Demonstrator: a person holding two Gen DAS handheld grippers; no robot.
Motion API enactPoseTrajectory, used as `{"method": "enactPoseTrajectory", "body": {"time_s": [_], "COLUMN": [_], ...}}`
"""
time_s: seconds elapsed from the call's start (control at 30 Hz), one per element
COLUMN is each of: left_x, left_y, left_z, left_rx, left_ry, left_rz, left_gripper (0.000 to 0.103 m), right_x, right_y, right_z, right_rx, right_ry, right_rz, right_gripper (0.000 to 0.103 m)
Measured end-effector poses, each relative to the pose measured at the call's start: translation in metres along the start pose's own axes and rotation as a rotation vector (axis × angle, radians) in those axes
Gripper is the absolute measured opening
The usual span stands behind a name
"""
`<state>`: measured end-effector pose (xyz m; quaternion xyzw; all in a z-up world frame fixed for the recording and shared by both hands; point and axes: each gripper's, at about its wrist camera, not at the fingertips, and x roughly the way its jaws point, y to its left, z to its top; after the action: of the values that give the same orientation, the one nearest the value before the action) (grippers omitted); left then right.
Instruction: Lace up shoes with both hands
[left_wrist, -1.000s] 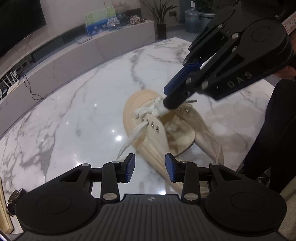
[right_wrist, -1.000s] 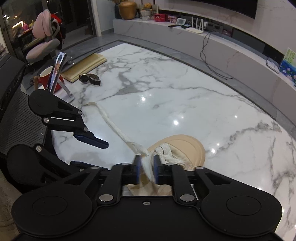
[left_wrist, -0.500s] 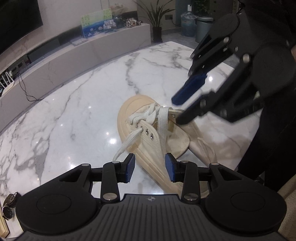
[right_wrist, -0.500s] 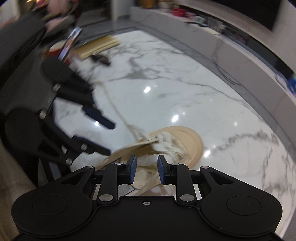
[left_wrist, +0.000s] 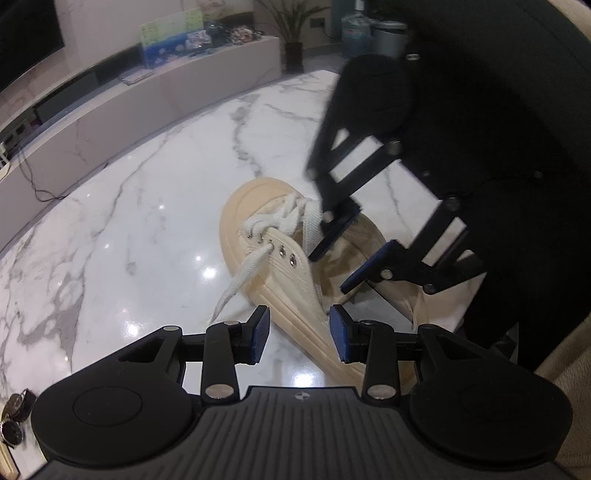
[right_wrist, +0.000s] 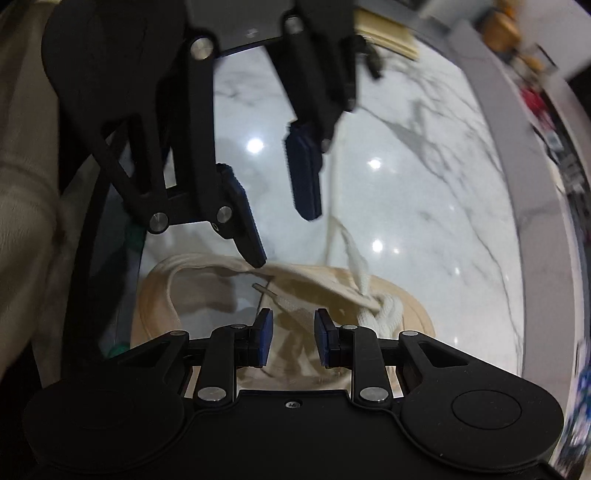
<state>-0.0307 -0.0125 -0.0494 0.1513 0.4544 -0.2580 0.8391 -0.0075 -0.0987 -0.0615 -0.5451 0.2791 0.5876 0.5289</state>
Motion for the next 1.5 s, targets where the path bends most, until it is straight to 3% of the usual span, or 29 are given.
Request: {"method": "enactPoseTrajectory", "body": {"time_s": [0.23, 0.43, 0.6, 0.73, 1.03, 1.2, 1.5], "left_x": [0.008, 0.013, 0.013, 0.010, 0.010, 0.015, 0.009], "left_y": [0.003, 0.007, 0.009, 0.007, -0.005, -0.001, 0.015], "left_z": [0.005, 0.007, 0.004, 0.005, 0.021, 0.027, 0.024], "left_rx": [0.022, 0.012, -0.003, 0.009, 0.012, -0.032, -0.145], "left_ry": [0.032, 0.034, 0.028, 0.021, -0.029, -0.015, -0.010], "left_rz": [-0.045, -0.070, -0.073, -0.059, -0.043, -0.022, -0.018], "left_gripper": [0.026, 0.022, 0.022, 0.022, 0.022, 0.008, 0.007], "right_x": [0.020, 0.026, 0.025, 0.011, -0.022, -0.036, -0.039], "right_y": [-0.001, -0.004, -0.004, -0.005, -0.015, -0.015, -0.029], "right_z": [0.002, -0.004, -0.011, -0.020, -0.039, -0.046, -0.042], "right_rx": [-0.118, -0.115, -0.070, -0.006, 0.249, 0.365, 0.635], "right_ry": [0.022, 0.013, 0.005, -0.027, -0.040, -0.071, -0.169], "right_rz": [0.052, 0.093, 0.105, 0.086, -0.060, -0.118, -0.157], "right_gripper": [0.022, 0.005, 0.002, 0.001, 0.001, 0.001, 0.001]}}
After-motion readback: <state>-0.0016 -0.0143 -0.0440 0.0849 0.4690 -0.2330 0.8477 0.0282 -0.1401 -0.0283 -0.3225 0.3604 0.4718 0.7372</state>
